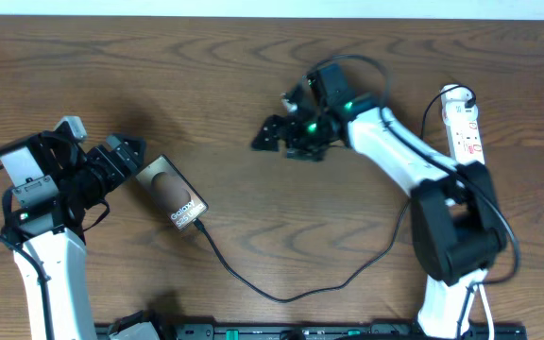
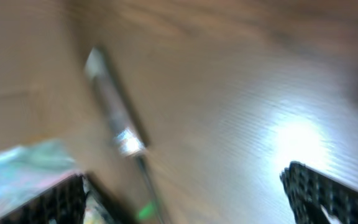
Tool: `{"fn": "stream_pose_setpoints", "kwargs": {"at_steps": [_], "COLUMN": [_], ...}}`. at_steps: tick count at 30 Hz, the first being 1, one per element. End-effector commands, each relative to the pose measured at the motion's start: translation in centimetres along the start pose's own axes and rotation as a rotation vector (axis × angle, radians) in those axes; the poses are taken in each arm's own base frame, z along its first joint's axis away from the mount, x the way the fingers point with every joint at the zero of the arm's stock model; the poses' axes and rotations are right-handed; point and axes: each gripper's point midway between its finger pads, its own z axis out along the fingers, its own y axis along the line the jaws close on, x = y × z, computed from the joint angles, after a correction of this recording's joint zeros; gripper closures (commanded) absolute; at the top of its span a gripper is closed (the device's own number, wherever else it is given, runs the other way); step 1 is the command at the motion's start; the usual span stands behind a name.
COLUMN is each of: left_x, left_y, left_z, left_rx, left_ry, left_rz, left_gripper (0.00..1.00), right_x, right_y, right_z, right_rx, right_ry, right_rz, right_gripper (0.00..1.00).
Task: Plug charger to phone and switch on socket
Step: 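Move the right gripper to the white power strip at upper right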
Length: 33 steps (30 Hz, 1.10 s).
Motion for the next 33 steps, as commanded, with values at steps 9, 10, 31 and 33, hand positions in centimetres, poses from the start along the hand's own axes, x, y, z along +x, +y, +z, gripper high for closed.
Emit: {"fn": "stream_pose_setpoints", "kwargs": {"at_steps": [9, 10, 31, 33], "left_x": [0.9, 0.9, 0.7, 0.7], "left_y": [-1.5, -1.5, -1.6, -1.5], "left_z": [0.4, 0.4, 0.4, 0.4], "left_rx": [0.044, 0.042, 0.045, 0.044], "left_ry": [0.033, 0.032, 0.025, 0.027], "left_rz": [0.114, 0.114, 0.129, 0.128], "left_gripper": [0.08, 0.08, 0.08, 0.08], "right_x": [-6.1, -6.2, -5.1, -5.3], "right_y": [0.9, 0.2, -19.0, -20.2], "right_z": [-25.5, -27.3, -37.9, -36.8], "right_rx": [0.591, 0.598, -0.072, -0.065], "right_ry": [-0.686, -0.714, -0.706, -0.683], "right_rz": [-0.159, -0.133, -0.076, -0.09], "right_gripper": [0.01, 0.01, 0.01, 0.01]}}
